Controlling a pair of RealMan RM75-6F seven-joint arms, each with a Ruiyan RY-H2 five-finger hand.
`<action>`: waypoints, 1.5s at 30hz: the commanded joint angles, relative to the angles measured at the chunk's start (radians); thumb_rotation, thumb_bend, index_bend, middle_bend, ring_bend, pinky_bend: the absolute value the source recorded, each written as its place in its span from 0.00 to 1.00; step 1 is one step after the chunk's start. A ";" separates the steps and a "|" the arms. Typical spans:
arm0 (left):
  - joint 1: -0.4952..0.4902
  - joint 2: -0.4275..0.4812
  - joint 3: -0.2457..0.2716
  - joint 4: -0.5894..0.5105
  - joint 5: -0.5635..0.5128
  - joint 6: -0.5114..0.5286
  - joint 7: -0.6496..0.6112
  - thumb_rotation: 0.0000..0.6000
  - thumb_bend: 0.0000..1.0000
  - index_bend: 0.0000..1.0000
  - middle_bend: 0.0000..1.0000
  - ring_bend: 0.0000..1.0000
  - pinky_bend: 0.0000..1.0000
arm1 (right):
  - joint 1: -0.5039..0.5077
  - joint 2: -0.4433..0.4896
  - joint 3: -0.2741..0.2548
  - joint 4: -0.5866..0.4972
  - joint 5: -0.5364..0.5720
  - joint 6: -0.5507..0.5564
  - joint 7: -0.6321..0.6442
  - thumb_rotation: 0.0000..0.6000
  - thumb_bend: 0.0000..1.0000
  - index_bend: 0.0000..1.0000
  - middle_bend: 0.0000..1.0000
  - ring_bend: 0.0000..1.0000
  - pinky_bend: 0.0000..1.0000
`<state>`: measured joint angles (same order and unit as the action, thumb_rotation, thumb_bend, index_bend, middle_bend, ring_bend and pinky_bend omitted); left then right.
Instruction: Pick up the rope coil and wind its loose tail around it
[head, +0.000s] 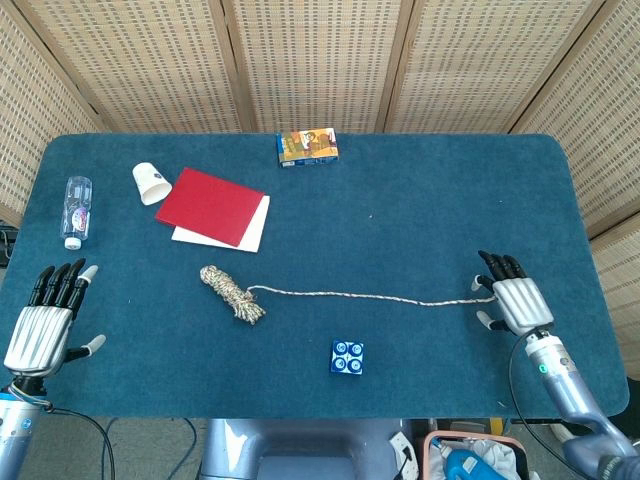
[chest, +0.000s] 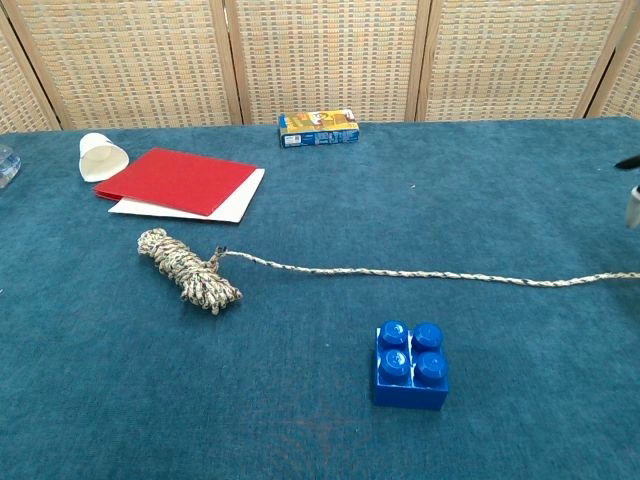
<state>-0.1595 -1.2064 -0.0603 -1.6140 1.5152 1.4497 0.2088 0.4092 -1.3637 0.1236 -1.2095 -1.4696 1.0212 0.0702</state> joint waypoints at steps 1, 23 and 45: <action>-0.001 0.000 -0.002 0.001 -0.004 0.001 -0.002 1.00 0.00 0.00 0.00 0.00 0.00 | 0.039 -0.057 -0.006 0.067 0.026 -0.052 -0.011 1.00 0.29 0.41 0.00 0.00 0.00; -0.001 0.006 0.002 -0.006 -0.010 0.004 -0.009 1.00 0.00 0.00 0.00 0.00 0.00 | 0.120 -0.170 -0.021 0.186 0.095 -0.153 -0.119 1.00 0.34 0.48 0.00 0.00 0.00; -0.001 0.005 0.003 -0.006 -0.012 0.010 -0.011 1.00 0.00 0.00 0.00 0.00 0.00 | 0.131 -0.192 -0.036 0.201 0.109 -0.154 -0.108 1.00 0.43 0.62 0.00 0.00 0.00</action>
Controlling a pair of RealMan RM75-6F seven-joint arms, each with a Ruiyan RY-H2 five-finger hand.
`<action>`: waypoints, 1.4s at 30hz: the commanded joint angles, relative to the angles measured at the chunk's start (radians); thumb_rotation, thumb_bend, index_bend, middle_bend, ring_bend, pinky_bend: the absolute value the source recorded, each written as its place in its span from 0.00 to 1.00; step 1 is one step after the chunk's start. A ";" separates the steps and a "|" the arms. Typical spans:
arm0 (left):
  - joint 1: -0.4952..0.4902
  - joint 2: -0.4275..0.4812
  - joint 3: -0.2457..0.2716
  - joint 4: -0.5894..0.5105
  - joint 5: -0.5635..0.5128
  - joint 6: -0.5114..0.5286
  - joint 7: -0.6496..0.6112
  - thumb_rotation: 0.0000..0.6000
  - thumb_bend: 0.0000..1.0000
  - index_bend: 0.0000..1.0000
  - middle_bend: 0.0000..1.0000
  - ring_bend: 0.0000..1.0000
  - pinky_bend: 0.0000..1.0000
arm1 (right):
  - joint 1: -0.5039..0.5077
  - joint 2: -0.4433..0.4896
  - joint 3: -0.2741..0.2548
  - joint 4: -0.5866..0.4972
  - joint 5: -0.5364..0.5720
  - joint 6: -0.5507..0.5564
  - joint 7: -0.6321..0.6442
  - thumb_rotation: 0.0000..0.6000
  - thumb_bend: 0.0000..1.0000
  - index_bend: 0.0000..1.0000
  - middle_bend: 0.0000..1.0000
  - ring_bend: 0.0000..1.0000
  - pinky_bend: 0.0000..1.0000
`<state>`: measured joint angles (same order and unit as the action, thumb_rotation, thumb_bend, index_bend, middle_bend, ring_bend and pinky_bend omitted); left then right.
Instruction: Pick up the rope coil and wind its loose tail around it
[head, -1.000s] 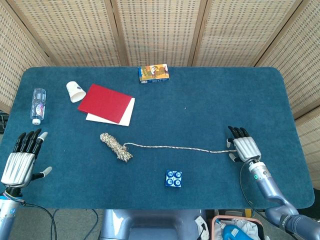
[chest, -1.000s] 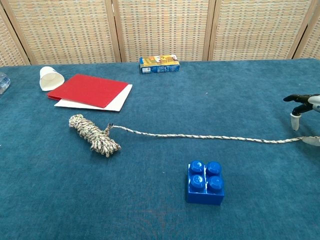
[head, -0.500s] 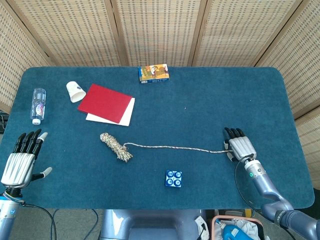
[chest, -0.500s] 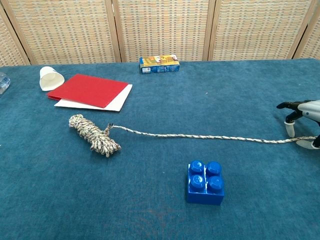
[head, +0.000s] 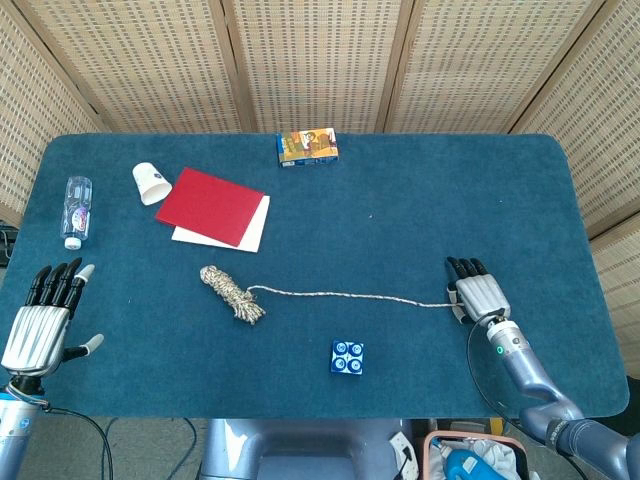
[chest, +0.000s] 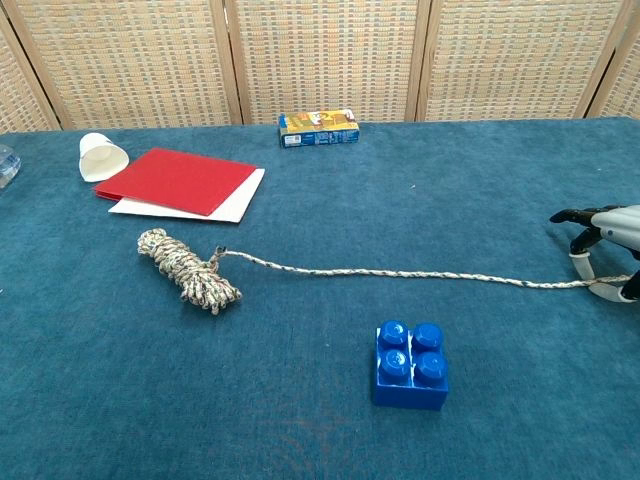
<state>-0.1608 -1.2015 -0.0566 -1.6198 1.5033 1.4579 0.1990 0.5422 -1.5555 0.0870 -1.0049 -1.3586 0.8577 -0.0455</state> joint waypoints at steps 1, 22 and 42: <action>0.000 0.000 0.000 0.001 0.000 0.000 -0.001 1.00 0.00 0.00 0.00 0.00 0.00 | -0.007 0.005 0.001 -0.013 -0.005 0.024 0.016 1.00 0.43 0.62 0.00 0.00 0.00; -0.461 -0.140 0.074 0.657 0.499 -0.167 -0.370 1.00 0.00 0.00 0.00 0.00 0.00 | -0.111 0.089 0.003 -0.237 -0.004 0.236 -0.044 1.00 0.45 0.64 0.00 0.00 0.00; -0.675 -0.513 0.219 1.262 0.549 -0.235 -0.615 1.00 0.05 0.02 0.00 0.00 0.08 | -0.115 0.115 0.009 -0.281 0.027 0.228 -0.093 1.00 0.45 0.64 0.00 0.00 0.00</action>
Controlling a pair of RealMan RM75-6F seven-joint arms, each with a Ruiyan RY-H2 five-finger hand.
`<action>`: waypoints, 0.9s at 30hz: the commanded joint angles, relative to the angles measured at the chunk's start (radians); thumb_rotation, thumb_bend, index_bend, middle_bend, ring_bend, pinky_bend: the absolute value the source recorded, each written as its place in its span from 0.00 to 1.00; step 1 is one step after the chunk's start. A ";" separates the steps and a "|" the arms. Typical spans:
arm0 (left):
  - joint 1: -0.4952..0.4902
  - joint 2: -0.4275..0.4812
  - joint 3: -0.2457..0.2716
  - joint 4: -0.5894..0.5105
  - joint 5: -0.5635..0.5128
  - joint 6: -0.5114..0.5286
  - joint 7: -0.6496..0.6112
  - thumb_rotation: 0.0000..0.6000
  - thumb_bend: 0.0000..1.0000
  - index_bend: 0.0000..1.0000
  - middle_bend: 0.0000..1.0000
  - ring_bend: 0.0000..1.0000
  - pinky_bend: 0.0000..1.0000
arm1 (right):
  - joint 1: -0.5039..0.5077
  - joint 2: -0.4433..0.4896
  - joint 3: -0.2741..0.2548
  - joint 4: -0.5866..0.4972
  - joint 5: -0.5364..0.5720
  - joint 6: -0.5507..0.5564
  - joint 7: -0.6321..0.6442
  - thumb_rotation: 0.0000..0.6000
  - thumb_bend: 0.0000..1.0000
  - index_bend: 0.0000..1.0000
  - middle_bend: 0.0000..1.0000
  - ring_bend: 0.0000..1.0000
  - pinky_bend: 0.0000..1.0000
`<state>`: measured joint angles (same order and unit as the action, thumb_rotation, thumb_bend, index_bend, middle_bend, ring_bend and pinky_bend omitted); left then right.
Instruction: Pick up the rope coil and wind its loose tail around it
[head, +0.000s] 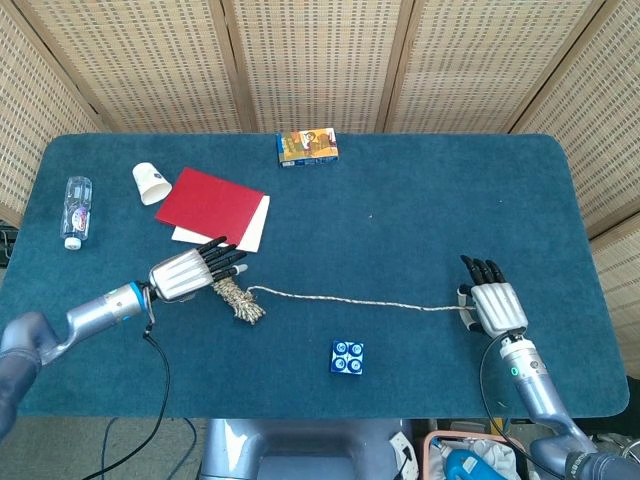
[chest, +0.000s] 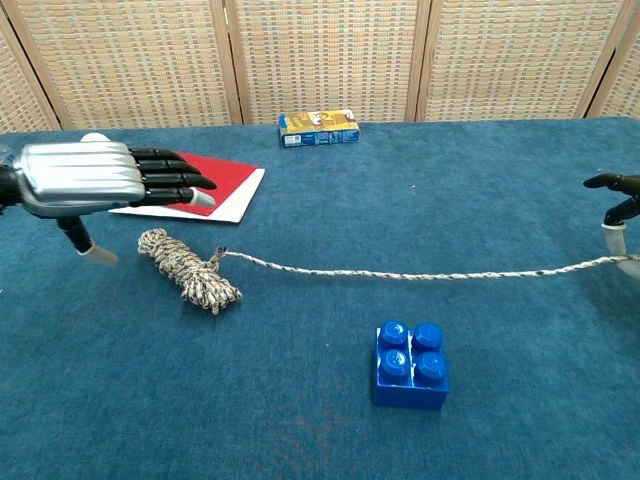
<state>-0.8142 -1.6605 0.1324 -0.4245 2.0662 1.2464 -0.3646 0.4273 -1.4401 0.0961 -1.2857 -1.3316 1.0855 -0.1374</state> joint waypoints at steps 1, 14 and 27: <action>-0.023 -0.065 0.034 0.084 -0.019 -0.025 -0.063 1.00 0.05 0.03 0.00 0.00 0.09 | 0.000 0.000 0.000 -0.001 0.000 0.000 -0.001 1.00 0.45 0.64 0.00 0.00 0.00; -0.048 -0.176 0.099 0.233 -0.060 -0.054 -0.158 1.00 0.15 0.32 0.19 0.16 0.28 | 0.001 0.000 0.007 0.006 0.013 -0.003 -0.002 1.00 0.45 0.64 0.00 0.00 0.00; -0.043 -0.196 0.134 0.268 -0.097 -0.074 -0.184 1.00 0.21 0.48 0.30 0.26 0.41 | -0.001 0.007 0.009 0.001 0.014 0.002 0.003 1.00 0.45 0.64 0.00 0.00 0.00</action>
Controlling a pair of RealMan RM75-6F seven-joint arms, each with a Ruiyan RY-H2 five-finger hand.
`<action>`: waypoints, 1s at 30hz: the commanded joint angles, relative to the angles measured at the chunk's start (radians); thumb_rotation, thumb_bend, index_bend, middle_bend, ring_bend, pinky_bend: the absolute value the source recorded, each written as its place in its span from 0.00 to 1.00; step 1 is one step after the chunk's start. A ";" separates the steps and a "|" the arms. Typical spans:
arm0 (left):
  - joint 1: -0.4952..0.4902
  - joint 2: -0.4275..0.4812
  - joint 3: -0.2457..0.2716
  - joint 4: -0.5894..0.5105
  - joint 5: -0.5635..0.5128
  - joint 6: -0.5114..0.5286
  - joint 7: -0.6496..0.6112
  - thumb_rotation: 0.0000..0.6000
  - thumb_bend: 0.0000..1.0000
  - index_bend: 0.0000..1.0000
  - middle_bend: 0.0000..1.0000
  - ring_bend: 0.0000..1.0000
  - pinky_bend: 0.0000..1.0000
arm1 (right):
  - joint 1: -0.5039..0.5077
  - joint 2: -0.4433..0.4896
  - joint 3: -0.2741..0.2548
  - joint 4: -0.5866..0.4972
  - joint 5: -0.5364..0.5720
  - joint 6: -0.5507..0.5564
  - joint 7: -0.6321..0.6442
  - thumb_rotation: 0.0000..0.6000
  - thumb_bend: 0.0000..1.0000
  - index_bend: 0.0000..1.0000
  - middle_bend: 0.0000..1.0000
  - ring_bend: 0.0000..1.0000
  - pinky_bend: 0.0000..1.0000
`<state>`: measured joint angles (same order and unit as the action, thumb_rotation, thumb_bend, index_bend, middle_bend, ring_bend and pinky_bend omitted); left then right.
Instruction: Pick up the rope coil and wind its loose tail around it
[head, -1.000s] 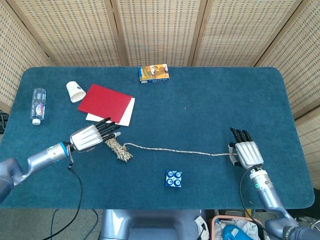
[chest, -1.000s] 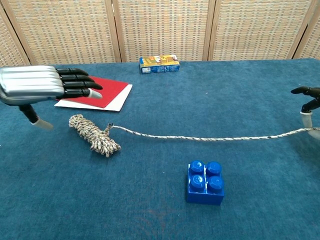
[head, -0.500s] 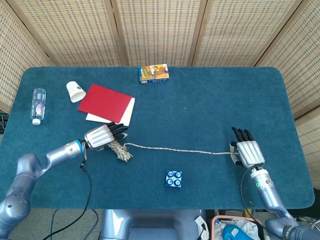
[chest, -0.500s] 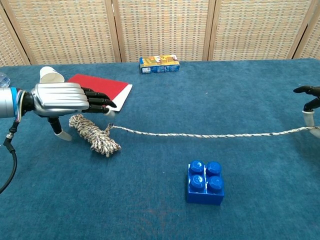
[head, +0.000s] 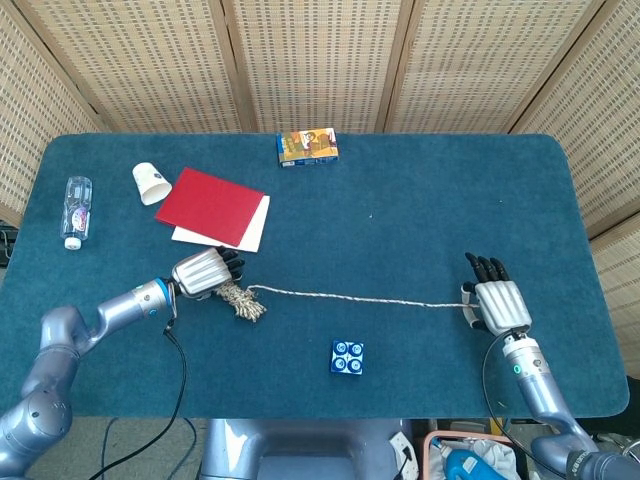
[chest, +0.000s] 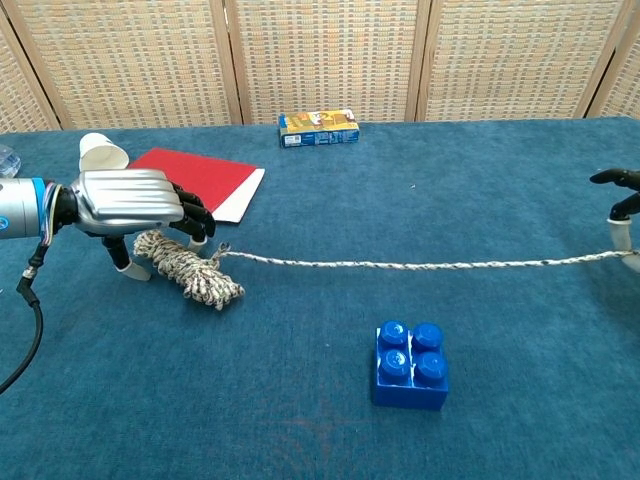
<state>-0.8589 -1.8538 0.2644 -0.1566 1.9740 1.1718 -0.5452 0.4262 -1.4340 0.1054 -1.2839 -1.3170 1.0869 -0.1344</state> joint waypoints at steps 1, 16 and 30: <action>0.004 -0.004 0.003 0.000 -0.008 0.003 -0.005 1.00 0.23 0.51 0.33 0.29 0.43 | 0.000 0.001 0.000 -0.001 -0.001 0.002 -0.001 1.00 0.45 0.64 0.00 0.00 0.00; 0.019 -0.006 -0.023 -0.007 -0.084 0.064 -0.034 1.00 0.82 0.79 0.58 0.53 0.64 | -0.004 0.009 -0.001 -0.017 -0.009 0.014 -0.001 1.00 0.45 0.65 0.00 0.00 0.00; -0.044 0.042 -0.184 -0.176 -0.262 0.086 -0.223 1.00 0.84 0.82 0.60 0.55 0.67 | 0.009 0.102 -0.014 -0.098 -0.087 0.043 -0.036 1.00 0.45 0.65 0.00 0.00 0.00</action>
<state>-0.8825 -1.8216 0.1158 -0.2967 1.7466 1.2616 -0.7372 0.4291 -1.3539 0.0948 -1.3618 -1.3842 1.1242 -0.1578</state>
